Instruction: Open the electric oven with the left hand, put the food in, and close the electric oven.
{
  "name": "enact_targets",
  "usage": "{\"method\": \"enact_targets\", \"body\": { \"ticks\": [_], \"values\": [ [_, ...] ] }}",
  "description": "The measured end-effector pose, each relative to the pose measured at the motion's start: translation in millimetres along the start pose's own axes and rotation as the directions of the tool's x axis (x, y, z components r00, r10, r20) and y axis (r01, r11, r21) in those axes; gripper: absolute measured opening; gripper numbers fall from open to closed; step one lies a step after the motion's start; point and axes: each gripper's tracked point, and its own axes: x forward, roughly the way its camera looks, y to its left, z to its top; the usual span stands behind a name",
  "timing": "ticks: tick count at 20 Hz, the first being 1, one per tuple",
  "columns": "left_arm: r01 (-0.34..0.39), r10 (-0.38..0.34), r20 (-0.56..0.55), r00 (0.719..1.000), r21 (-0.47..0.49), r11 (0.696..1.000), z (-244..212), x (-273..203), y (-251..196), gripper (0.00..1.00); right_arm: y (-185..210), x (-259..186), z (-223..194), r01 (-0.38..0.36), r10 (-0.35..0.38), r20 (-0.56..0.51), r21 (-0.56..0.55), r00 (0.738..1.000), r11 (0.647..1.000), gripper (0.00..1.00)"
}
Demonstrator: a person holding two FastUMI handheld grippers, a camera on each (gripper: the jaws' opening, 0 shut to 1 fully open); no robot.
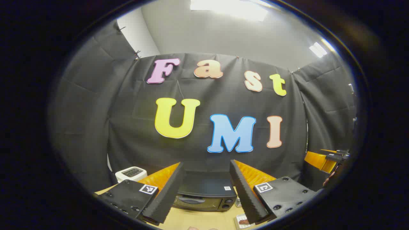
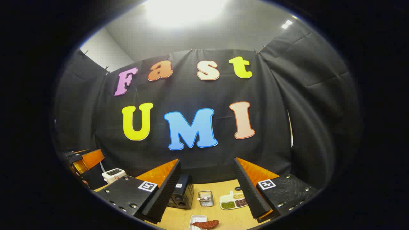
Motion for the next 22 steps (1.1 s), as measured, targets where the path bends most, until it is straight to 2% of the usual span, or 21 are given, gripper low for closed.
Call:
{"method": "enact_targets", "body": {
  "ticks": [2, 3, 10, 14, 18, 22],
  "values": [
    [0.002, -0.002, -0.008, 1.0, 0.001, 1.0, -2.5, 6.4, 0.1, 0.95, 0.3, 3.4, -1.3, -0.001, 0.001, -0.006, -0.003, 1.0, 1.0, 0.98],
    [0.005, -0.005, -0.013, 1.0, -0.002, 1.0, -4.3, 9.1, -0.4, 0.98, 1.0, 5.9, -3.7, -0.004, 0.004, -0.011, -0.002, 1.0, 1.0, 0.98],
    [0.01, -0.01, -0.035, 0.999, -0.004, 1.0, -14.3, 23.2, 4.7, 0.95, 2.0, 15.2, -10.6, 0.013, -0.013, -0.029, -0.008, 0.999, 1.0, 0.99],
    [0.008, -0.008, -0.051, 0.999, 0.003, 1.0, -22.8, 28.4, 9.6, 0.98, 0.6, 16.9, -12.7, 0.023, -0.023, -0.033, -0.013, 0.999, 1.0, 0.99],
    [0.007, -0.006, -0.093, 0.996, 0.017, 1.0, -48.1, 39.3, 17.4, 0.92, -6.5, 13.7, -19.3, 0.044, -0.045, -0.044, -0.024, 0.998, 0.999, 0.99],
    [0.023, -0.02, -0.155, 0.988, 0.016, 1.0, -87.9, 57.4, 24.1, 0.96, -16.1, 9.9, -30.0, 0.076, -0.077, -0.064, -0.028, 0.995, 0.997, 0.99]
  ]
}}
